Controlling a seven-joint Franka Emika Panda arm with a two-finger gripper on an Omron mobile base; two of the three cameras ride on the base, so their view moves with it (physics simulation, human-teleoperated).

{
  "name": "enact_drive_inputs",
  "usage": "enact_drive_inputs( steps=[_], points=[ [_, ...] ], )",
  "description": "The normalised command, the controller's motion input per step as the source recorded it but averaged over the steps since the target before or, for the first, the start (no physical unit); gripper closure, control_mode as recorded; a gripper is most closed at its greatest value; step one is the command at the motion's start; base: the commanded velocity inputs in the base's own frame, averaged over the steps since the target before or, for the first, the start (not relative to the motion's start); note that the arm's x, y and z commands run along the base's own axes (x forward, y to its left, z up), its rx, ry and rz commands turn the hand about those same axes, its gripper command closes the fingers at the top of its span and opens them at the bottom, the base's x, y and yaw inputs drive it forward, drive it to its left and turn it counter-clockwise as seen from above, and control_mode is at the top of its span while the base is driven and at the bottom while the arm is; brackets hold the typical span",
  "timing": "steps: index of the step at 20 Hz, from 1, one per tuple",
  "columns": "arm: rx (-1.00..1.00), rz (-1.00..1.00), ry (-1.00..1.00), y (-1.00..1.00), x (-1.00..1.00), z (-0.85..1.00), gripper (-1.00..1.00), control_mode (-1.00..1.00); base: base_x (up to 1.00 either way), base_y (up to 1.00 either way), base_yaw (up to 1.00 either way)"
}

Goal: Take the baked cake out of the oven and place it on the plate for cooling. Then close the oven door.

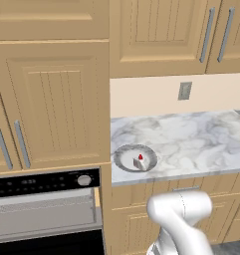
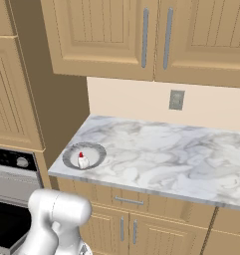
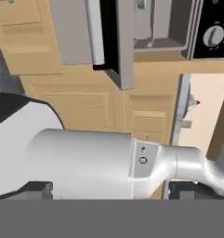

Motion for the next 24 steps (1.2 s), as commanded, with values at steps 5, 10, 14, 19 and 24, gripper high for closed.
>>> enact_drive_inputs(
  steps=[5,10,14,19,24],
  points=[
    [0.12,-0.01,-0.01,-0.49,0.80,-0.52,-1.00,-1.00,0.00,0.00,0.00],
    [0.17,0.00,-0.11,-0.44,0.94,-0.42,-1.00,-1.00,0.00,0.00,0.00],
    [0.20,0.03,-0.21,-0.23,0.97,-0.34,-1.00,-1.00,0.00,0.00,0.00],
    [0.19,0.06,-0.26,-0.01,0.97,-0.06,-1.00,-1.00,0.00,0.00,0.00],
    [0.15,0.03,-0.21,0.00,0.92,0.00,-1.00,-1.00,0.00,0.00,0.00]
  ],
)
